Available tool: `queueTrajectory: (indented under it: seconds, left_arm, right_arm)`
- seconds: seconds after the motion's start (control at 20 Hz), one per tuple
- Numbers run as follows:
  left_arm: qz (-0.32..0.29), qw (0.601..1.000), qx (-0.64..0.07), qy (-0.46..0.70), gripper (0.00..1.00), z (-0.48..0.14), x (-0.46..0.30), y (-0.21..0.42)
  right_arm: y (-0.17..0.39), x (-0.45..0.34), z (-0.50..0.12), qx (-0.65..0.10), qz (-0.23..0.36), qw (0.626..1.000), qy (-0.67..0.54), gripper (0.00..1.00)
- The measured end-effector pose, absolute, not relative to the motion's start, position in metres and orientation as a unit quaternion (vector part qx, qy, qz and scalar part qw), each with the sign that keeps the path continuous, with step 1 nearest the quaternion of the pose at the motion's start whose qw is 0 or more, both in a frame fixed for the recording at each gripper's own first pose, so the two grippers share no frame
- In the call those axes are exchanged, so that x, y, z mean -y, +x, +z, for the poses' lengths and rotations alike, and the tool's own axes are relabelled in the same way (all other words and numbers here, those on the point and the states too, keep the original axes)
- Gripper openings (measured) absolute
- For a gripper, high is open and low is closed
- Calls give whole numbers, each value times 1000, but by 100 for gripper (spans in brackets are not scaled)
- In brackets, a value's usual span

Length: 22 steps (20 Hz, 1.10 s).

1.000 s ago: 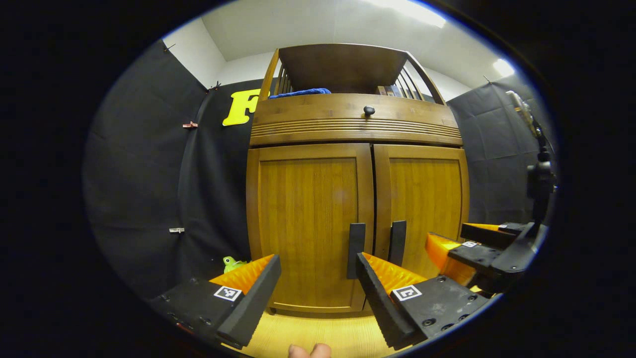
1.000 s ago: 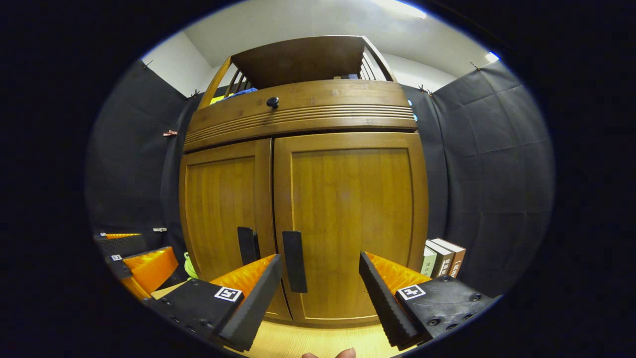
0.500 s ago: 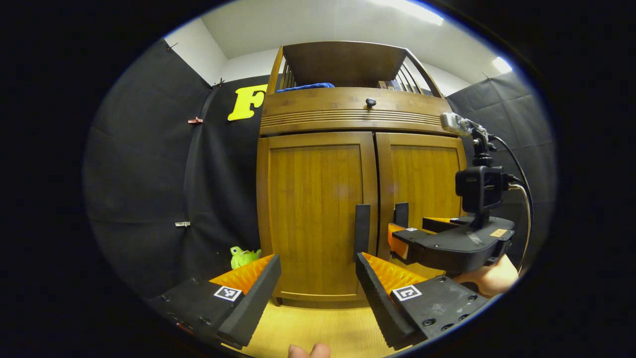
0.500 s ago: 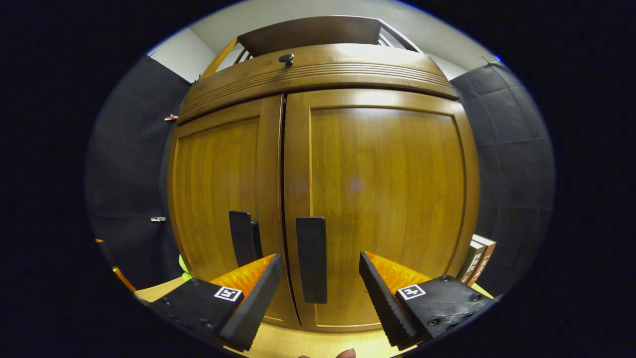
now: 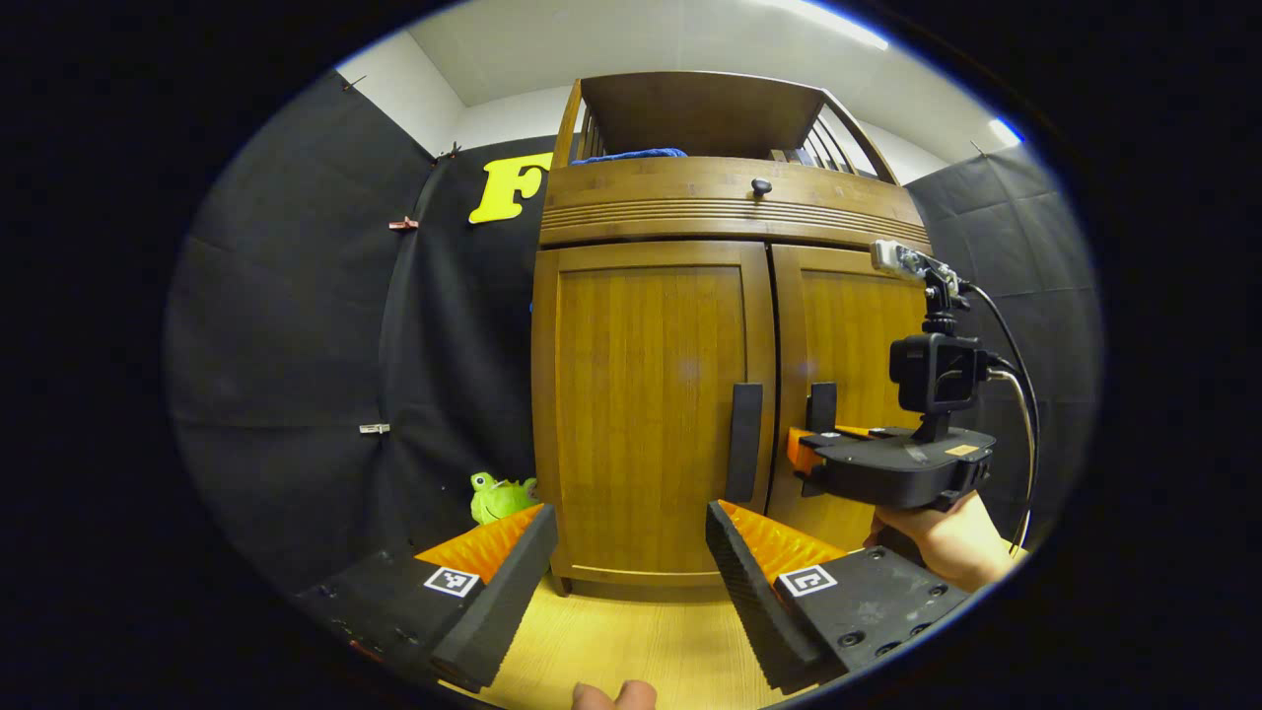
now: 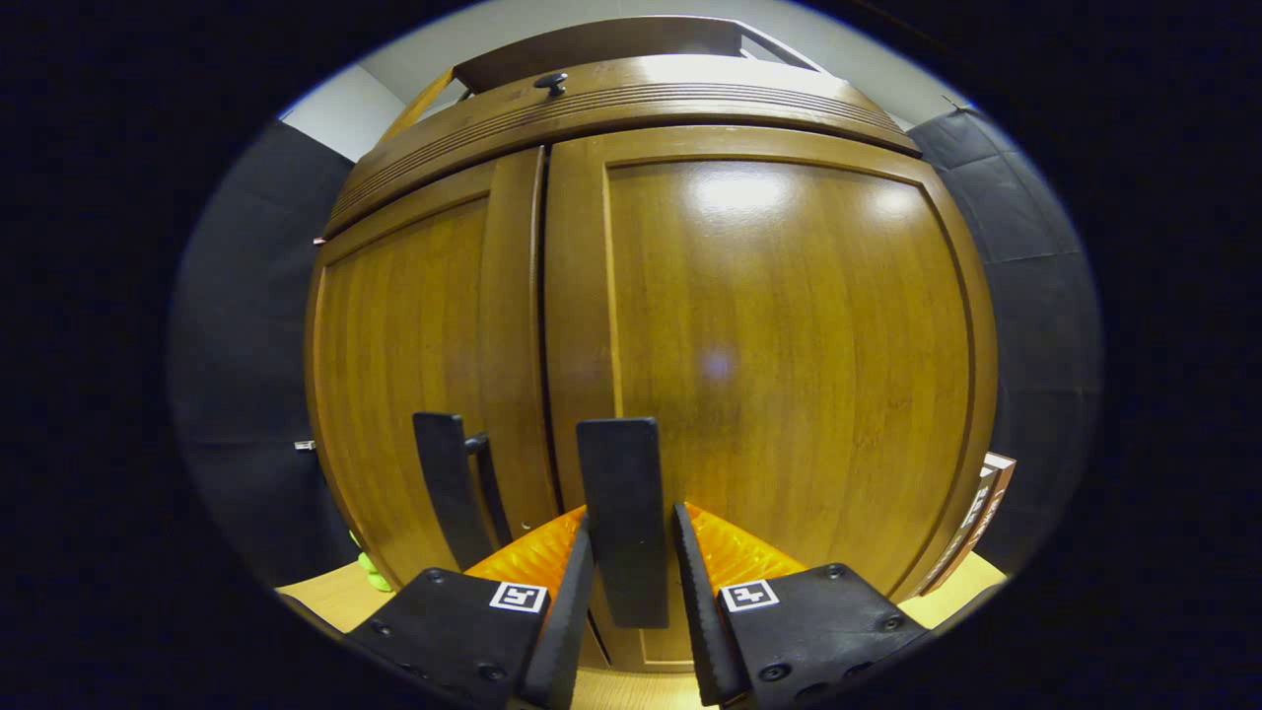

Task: Open the right door of the double-door shoe cabinet with the right hand, and open the left door with the left hand.

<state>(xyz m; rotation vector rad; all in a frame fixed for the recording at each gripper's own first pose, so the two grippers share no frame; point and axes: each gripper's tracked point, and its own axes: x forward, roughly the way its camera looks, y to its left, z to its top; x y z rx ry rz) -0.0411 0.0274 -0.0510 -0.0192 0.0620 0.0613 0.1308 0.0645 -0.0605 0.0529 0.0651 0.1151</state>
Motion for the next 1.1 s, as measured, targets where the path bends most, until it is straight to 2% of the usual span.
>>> queueTrajectory:
  seconds: [0.1, 0.3, 0.4, 0.45, 0.55, 0.6, 0.65, 0.85, 0.9, 0.95, 1.0, 1.05, 1.1]
  left_arm:
    - [32, 999, -34, -10, 94, -53, -27, -43]
    - [26, 999, -30, -20, 94, -50, -20, -46]
    - [25, 999, -27, -25, 94, -47, -17, -46]
    - [25, 999, -26, -26, 94, -46, -15, -48]
    - [22, 999, -26, -29, 95, -46, -11, -50]
    - [21, 999, -26, -29, 94, -46, -9, -52]
    - [21, 999, -27, -28, 94, -46, -7, -54]
    - [17, 999, -22, -31, 94, -44, 3, -56]
    - [17, 999, -21, -33, 94, -43, 5, -57]
    - [17, 999, -20, -34, 94, -43, 7, -58]
    - [17, 999, -20, -34, 94, -42, 10, -58]
    - [15, 999, -19, -34, 95, -42, 14, -58]
    - [15, 999, -19, -34, 94, -42, 17, -58]
  right_arm:
    - [132, -62, -66, -33, 56, 998, 10, 36]
    - [128, -65, -67, -38, 70, 997, 5, 22]
    - [119, -65, -64, -43, 82, 996, 9, 25]
    - [113, -65, -64, -43, 87, 995, 9, 21]
    - [98, -63, -62, -42, 101, 994, 16, 21]
    - [86, -61, -61, -46, 112, 992, 21, 25]
    - [77, -60, -60, -49, 122, 991, 24, 22]
    - [41, -45, -52, -44, 145, 988, 23, 21]
    - [33, -41, -50, -40, 148, 988, 25, 25]
    - [24, -36, -49, -38, 152, 987, 26, 25]
    - [16, -30, -49, -38, 155, 987, 24, 21]
    - [8, -25, -46, -37, 158, 986, 23, 21]
    - [0, -21, -45, -37, 161, 986, 21, 25]
